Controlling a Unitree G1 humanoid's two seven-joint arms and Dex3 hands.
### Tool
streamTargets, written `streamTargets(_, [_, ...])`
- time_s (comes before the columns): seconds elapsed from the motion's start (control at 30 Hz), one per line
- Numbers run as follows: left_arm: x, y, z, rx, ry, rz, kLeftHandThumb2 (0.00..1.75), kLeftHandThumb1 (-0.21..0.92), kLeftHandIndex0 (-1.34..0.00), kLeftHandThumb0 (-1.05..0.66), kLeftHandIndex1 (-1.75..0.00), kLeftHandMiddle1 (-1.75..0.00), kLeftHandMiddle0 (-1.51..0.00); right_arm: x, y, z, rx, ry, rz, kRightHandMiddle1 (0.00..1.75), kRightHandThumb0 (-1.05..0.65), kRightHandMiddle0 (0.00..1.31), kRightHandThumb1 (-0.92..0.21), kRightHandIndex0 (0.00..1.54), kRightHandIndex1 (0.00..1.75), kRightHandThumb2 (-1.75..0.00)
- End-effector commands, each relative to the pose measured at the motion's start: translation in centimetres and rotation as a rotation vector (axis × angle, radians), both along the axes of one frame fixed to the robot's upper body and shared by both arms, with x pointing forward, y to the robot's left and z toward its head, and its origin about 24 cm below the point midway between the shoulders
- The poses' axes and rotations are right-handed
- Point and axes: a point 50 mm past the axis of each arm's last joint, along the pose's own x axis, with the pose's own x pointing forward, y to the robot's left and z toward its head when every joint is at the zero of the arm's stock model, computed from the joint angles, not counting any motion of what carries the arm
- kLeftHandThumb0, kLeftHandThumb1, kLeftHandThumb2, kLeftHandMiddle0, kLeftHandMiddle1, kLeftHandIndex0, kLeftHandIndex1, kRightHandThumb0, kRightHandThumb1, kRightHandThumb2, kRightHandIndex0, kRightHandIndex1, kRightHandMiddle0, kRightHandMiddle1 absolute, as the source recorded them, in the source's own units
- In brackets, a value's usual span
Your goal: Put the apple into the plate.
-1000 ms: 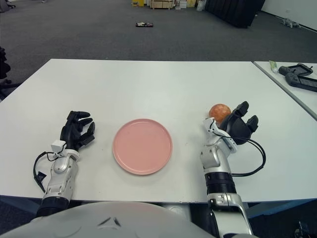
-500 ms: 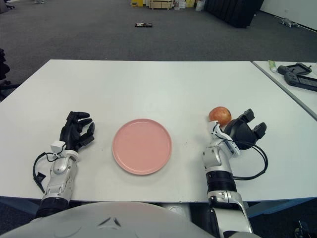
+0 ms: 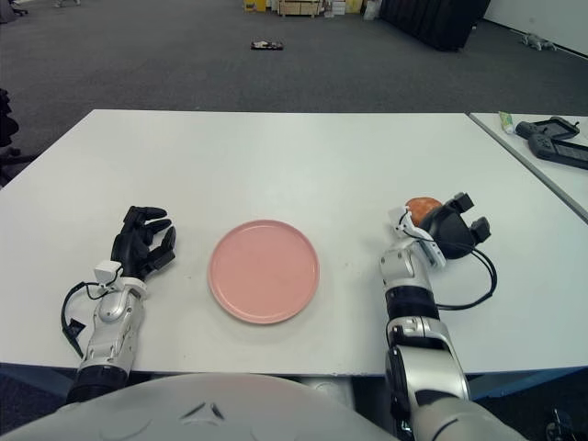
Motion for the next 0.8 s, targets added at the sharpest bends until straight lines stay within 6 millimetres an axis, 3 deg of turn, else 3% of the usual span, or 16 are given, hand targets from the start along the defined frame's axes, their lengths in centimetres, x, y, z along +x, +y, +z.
streamTargets(0.0, [-1.2,-0.1,-1.6,-0.017,0.105,0.014,0.78,0.67,-0.27,0.0,-1.75,-1.41,-0.48,0.9,-0.3,0.5,0.017,-0.036,-0.006,0.77,-0.71,0.0,-0.37,0.0,0.39,-0.94])
streamTargets(0.23, [-1.2,0.0,-1.7,-0.02,0.109,0.019,0.78,0.68,-0.27,0.0,-1.75,-1.41,-0.48,1.9,-0.1,0.3,0.051,-0.047,0.017,0.83,-0.68,0.0,-0.35,0.0,0.49,-0.97])
streamTargets(0.77, [-1.5,0.3,-1.7,-0.032,0.103,0.018,0.79,0.67,-0.29,0.0,-1.75,-1.42,-0.47,3.0,0.6,-0.3,0.1,-0.058,0.052,0.84,-0.65,0.0,-0.33,0.0,0.52,-1.0])
